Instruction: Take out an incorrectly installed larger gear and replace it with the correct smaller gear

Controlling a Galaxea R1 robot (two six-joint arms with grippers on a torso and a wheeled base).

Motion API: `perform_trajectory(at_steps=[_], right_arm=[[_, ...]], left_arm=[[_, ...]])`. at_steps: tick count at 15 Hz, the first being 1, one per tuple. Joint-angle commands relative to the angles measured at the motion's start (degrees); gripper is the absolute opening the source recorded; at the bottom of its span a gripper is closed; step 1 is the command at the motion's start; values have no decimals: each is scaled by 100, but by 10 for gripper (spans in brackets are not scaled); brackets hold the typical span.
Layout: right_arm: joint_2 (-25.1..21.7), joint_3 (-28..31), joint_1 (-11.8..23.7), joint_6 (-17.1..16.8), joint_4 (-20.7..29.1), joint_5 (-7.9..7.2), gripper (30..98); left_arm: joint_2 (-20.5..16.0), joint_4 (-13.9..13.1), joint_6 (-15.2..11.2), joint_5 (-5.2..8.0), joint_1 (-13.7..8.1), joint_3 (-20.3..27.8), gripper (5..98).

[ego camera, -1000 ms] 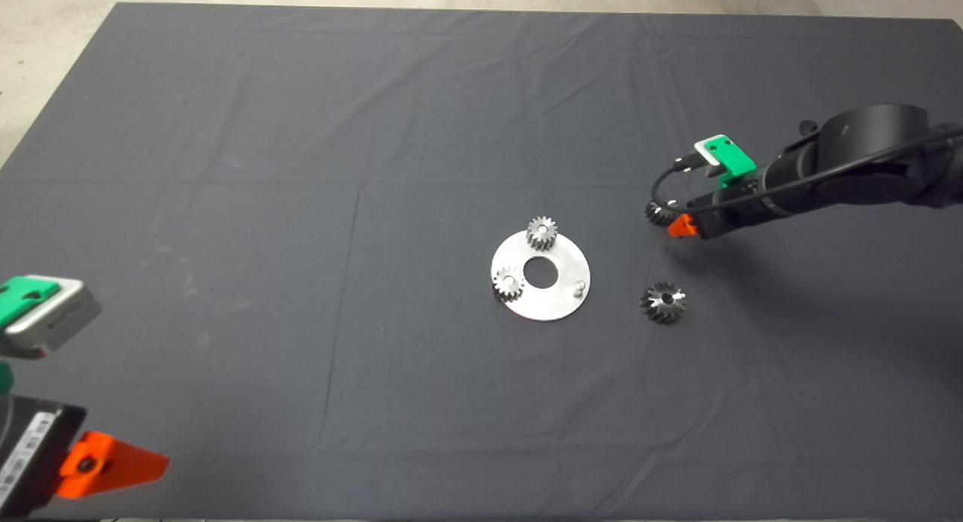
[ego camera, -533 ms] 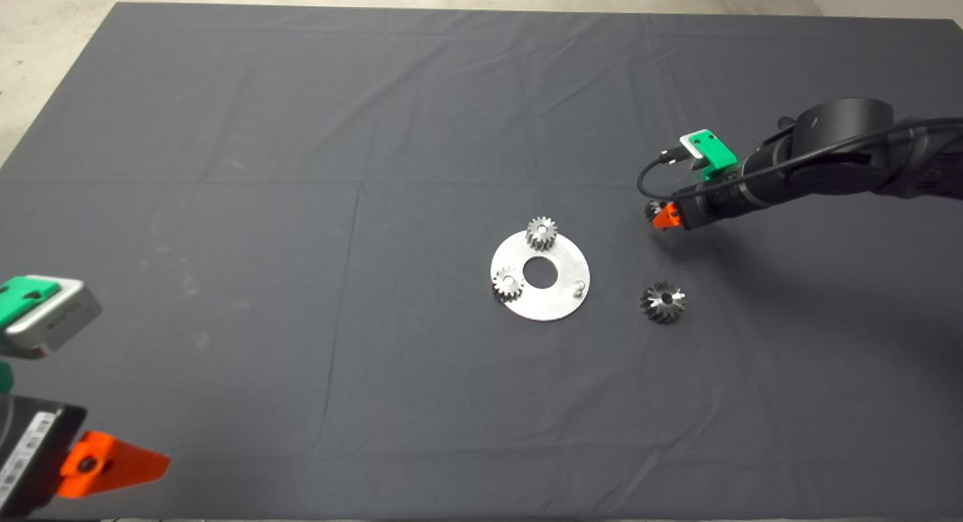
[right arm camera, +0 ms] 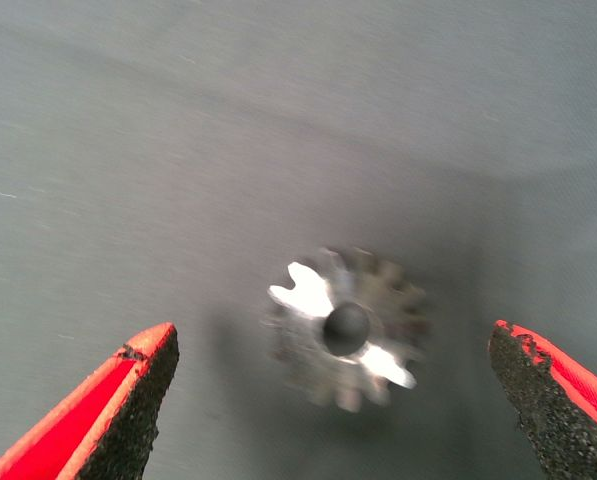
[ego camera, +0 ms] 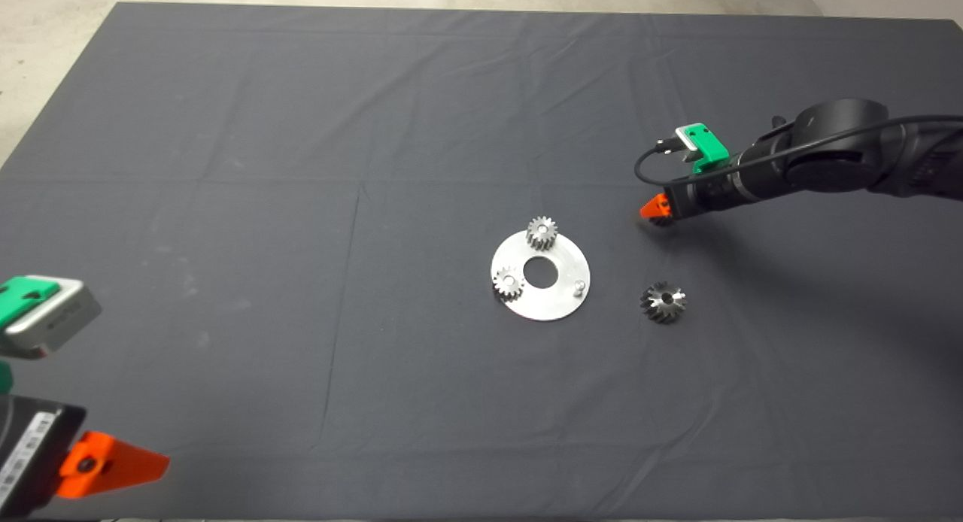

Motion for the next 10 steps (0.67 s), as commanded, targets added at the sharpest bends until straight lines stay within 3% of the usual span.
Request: perform_trajectory(at_steps=[1,10], right_arm=[[-11,-80,63,16,-109,143,826],[-11,-85,-12,7,-109,151,748]], left_arm=[[8,-62,-11,195,-24,60,983],[8,-62,-11,195,-24,60,983]])
